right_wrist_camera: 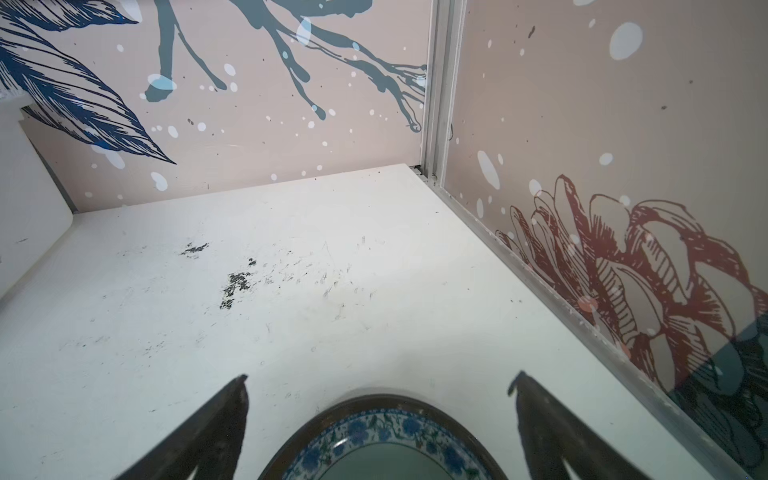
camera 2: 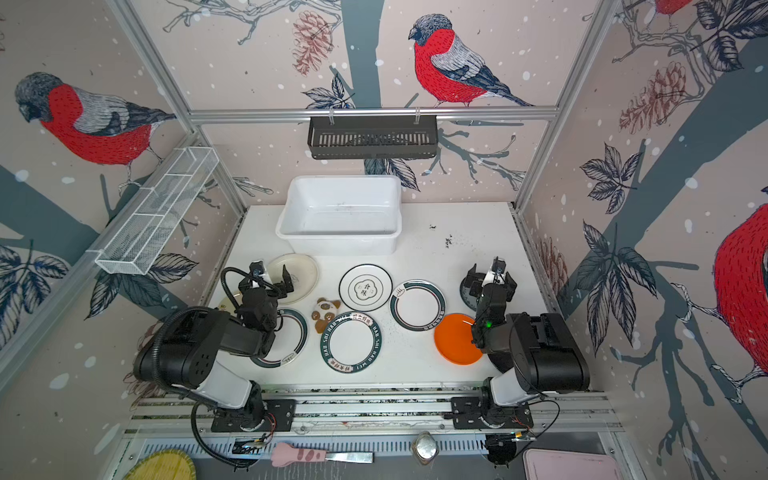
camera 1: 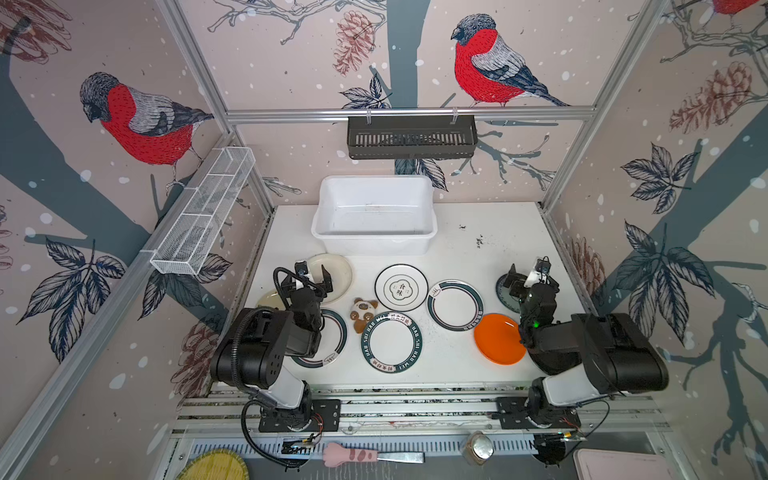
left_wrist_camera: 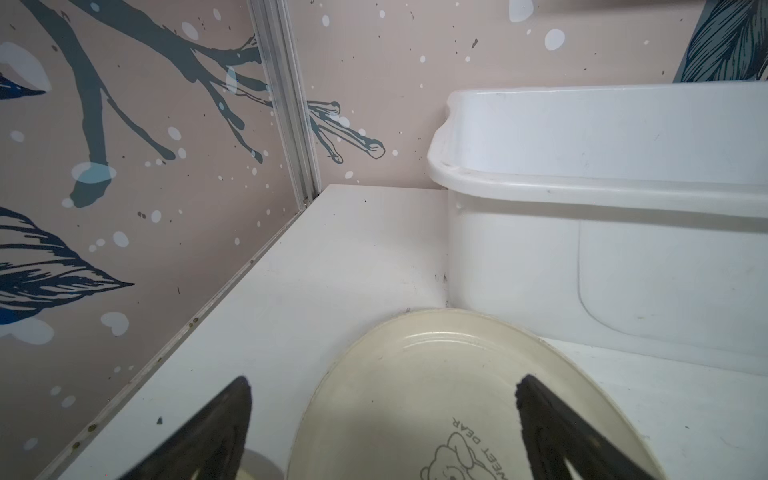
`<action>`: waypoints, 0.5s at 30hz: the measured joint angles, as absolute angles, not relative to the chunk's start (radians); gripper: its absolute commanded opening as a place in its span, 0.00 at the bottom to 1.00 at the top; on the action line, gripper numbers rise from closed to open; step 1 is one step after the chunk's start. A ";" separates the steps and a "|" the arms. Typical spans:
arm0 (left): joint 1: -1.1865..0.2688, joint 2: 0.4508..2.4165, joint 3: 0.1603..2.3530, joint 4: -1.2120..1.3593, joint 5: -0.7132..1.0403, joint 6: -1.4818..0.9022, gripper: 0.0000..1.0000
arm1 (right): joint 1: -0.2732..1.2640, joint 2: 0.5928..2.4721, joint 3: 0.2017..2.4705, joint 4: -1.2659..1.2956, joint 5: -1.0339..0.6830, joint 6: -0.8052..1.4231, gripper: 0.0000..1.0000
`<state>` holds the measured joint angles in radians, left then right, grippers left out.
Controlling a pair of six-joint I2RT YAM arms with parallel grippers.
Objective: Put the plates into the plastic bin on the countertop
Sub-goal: 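Raise both grippers from rest above the plates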
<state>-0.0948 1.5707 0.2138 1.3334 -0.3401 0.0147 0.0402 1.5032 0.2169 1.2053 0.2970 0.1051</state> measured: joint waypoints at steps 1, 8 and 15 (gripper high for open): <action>-0.094 1.571 0.214 1.332 -0.340 0.015 0.98 | 0.040 1.503 0.217 1.205 0.297 0.105 1.00; -0.094 1.571 0.214 1.332 -0.337 0.015 0.98 | 0.040 1.503 0.217 1.205 0.297 0.105 0.99; -0.089 1.571 0.216 1.329 -0.337 0.007 0.98 | 0.038 1.504 0.217 1.205 0.297 0.105 1.00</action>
